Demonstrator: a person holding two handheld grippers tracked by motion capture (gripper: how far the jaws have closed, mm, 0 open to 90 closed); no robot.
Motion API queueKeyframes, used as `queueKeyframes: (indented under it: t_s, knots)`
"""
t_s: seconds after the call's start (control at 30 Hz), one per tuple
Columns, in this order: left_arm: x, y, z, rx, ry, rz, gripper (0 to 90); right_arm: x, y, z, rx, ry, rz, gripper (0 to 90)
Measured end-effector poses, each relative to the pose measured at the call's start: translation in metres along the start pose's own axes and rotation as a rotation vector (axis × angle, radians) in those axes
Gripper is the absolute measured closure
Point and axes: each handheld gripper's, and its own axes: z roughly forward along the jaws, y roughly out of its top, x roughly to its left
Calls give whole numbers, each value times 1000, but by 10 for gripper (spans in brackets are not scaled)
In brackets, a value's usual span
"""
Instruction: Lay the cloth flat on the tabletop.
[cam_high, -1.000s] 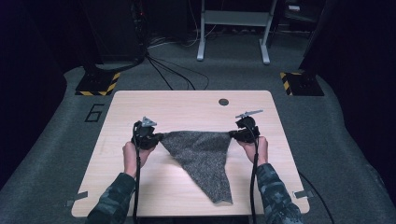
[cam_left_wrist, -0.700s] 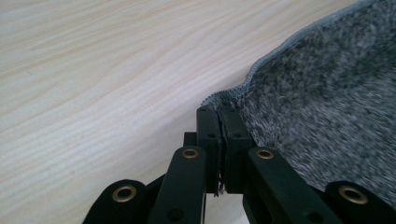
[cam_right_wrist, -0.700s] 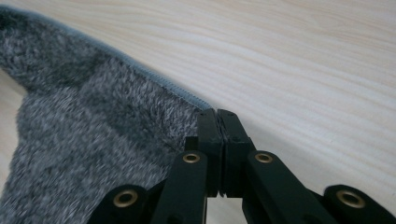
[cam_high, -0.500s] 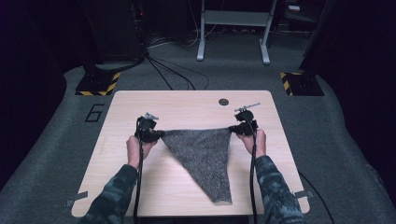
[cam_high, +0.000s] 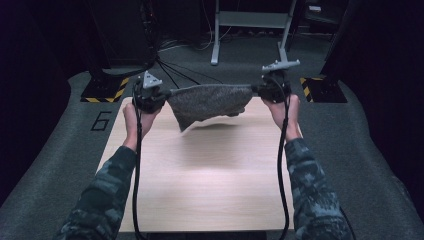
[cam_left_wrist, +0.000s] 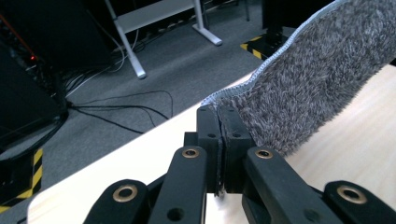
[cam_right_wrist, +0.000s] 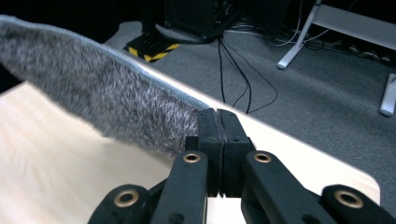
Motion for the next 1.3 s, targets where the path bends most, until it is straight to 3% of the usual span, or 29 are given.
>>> queueKeyframes:
  t_s: [0.03,0.07,0.1,0.13,0.27,0.43,0.5,0.57,0.63,0.8,0.87,0.93,1.0,1.07,1.17,1.2,1.3]
  knots:
    - [-5,-10,0,8,-9,7,885,8,-24,-2,24,12,-21,896]
    - [-11,-21,1,17,-22,13,885,8,-24,-2,24,12,-21,896]
    - [-26,-46,3,47,-49,24,885,15,-54,1,63,28,-32,896]
    - [-26,-46,3,47,-49,24,884,15,-54,1,63,28,-32,896]
    - [-54,-94,5,109,-110,25,881,31,-123,11,154,72,-11,895]
    - [-82,-140,2,165,-160,15,871,45,-175,14,213,118,21,893]
    - [-89,-151,0,181,-177,5,857,53,-195,13,240,136,38,891]
    - [-95,-166,-3,203,-201,-6,837,57,-204,11,250,139,42,890]
    - [-97,-170,-4,213,-212,-15,823,58,-208,10,254,146,42,888]
    - [-99,-185,-14,232,-271,-56,705,65,-226,0,279,170,51,864]
    - [-98,-189,-21,247,-286,-72,619,66,-232,-6,287,187,83,810]
    - [-96,-191,-26,241,-277,-82,547,63,-237,-10,280,194,83,760]
    - [-92,-193,-32,247,-251,-101,372,56,-240,-17,274,196,118,663]
    - [-85,-192,-36,240,-229,-116,339,53,-240,-17,260,195,118,638]
    - [-71,-184,-35,230,-197,-143,263,44,-232,-15,238,167,136,481]
    - [-71,-184,-35,230,-197,-143,258,44,-232,-15,238,167,136,481]
    - [-65,-172,-20,244,-166,-125,225,40,-218,-2,212,134,132,340]
